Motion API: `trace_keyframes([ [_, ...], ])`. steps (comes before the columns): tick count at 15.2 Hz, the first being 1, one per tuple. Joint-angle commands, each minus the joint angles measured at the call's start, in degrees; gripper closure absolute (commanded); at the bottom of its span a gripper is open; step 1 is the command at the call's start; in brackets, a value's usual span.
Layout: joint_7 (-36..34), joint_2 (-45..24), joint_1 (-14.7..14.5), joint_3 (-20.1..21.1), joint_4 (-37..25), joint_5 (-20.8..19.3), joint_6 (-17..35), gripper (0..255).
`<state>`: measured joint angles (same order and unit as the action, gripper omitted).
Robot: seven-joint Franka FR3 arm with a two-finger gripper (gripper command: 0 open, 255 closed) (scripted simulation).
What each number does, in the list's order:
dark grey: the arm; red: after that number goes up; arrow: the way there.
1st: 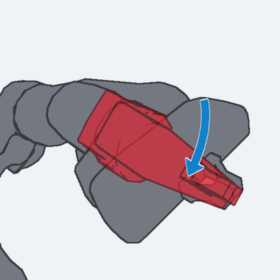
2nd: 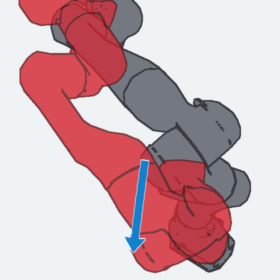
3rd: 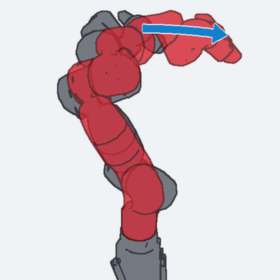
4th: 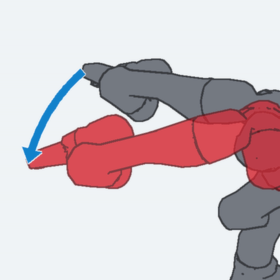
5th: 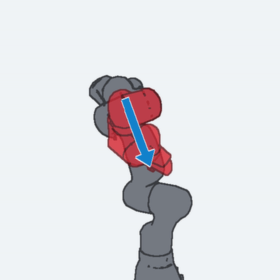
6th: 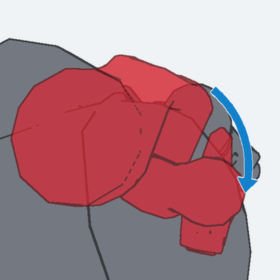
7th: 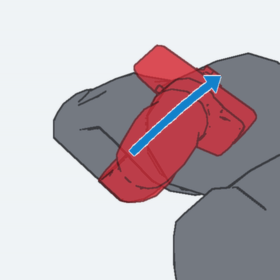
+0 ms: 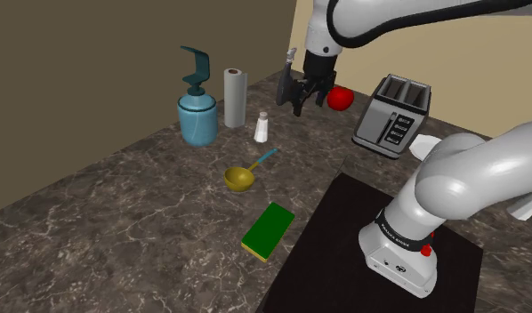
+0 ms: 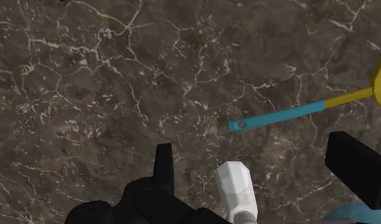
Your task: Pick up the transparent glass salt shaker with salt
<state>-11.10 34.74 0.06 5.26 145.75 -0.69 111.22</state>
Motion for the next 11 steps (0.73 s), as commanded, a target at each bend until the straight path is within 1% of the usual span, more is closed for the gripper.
trace_keyframes([
  [1, -1.6, -3.3, 0.2, 0.8, 0.4, 0.0, 5.7, 0],
  [6, -5.1, -12.9, 1.5, 2.1, -0.7, -1.3, 18.3, 0],
  [11, -9.6, -23.4, 3.3, 3.3, -4.3, -4.4, 29.2, 0],
])
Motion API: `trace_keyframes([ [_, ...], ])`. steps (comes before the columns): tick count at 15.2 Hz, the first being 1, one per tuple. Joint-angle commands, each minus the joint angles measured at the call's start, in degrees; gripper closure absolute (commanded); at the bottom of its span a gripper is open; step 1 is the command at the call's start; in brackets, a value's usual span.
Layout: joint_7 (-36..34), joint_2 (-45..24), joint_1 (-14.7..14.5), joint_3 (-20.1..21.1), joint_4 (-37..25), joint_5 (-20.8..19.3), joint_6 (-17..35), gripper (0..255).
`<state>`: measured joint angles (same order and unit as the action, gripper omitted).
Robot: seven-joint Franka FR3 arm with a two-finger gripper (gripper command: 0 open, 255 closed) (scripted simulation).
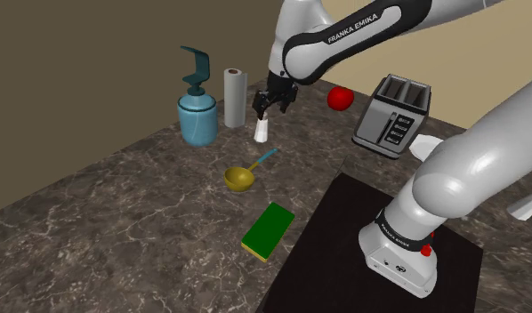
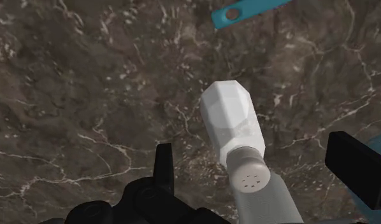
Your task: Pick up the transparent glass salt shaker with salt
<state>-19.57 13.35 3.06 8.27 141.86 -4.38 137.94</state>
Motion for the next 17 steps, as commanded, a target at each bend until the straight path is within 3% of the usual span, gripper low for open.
trace_keyframes([
  [1, -2.2, -4.1, 0.7, 0.5, -1.4, -1.6, 4.5, 0],
  [11, -4.3, -8.6, 1.1, 0.8, 0.6, -3.9, 11.0, 0],
  [12, -4.4, -8.8, 1.2, 0.7, 0.6, -4.0, 11.1, 255],
  [17, -4.3, -8.8, 1.2, 0.7, 0.6, -4.0, 11.1, 255],
])
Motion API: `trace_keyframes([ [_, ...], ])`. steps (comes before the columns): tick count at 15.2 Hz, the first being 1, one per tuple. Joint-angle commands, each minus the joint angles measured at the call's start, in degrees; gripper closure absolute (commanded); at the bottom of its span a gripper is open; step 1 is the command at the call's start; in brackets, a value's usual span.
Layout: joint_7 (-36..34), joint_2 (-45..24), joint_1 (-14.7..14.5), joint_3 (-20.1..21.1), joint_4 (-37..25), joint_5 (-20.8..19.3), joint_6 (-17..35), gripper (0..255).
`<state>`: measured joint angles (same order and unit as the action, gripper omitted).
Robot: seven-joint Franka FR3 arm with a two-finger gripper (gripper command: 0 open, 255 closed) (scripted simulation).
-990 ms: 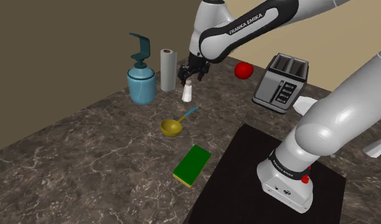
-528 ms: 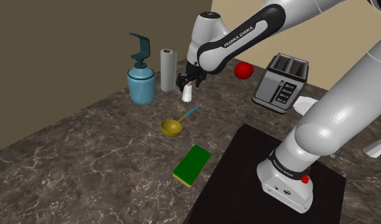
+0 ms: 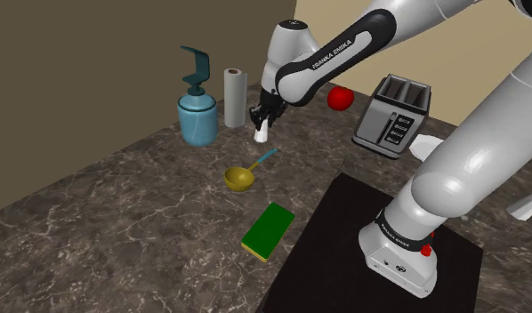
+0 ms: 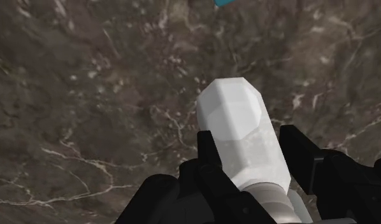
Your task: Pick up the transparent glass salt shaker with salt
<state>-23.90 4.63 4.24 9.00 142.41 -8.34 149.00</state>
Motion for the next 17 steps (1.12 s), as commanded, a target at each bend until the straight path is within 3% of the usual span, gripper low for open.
trace_keyframes([
  [1, 0.0, 0.0, 0.0, 0.0, 0.0, 0.0, 0.0, 255],
  [4, 0.0, 0.1, 0.0, 0.0, 0.1, 0.1, -0.1, 255],
  [17, 3.0, 6.8, -0.8, -0.4, -4.1, 3.3, -10.8, 255],
])
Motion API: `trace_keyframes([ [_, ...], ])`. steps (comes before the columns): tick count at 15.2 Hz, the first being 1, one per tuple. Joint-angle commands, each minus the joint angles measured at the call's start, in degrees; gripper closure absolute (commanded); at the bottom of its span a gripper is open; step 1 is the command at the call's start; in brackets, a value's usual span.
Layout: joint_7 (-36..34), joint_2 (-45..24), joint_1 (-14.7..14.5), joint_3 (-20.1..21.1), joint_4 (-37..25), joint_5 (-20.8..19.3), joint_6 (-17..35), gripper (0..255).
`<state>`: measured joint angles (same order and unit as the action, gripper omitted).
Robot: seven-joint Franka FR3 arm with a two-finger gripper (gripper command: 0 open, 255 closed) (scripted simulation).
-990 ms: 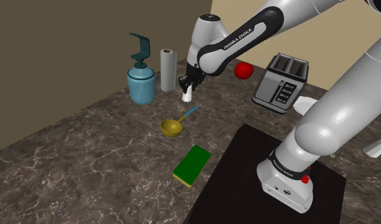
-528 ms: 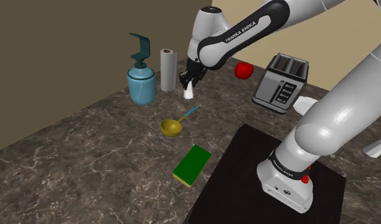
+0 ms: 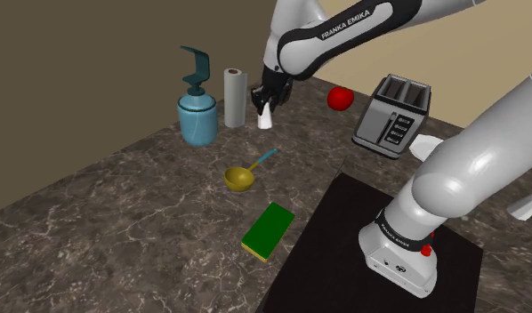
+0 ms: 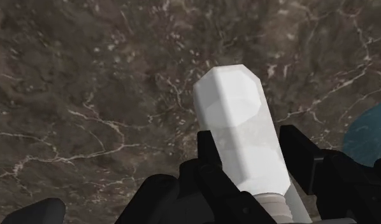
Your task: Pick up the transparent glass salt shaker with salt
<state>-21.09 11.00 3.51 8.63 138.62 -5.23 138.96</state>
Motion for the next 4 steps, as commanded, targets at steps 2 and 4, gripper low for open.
trace_keyframes([
  [2, 0.5, 1.3, -0.1, -0.1, -1.1, 0.5, -2.4, 255],
  [4, 0.5, 1.3, -0.1, -0.1, -1.2, 0.5, -2.5, 255],
])
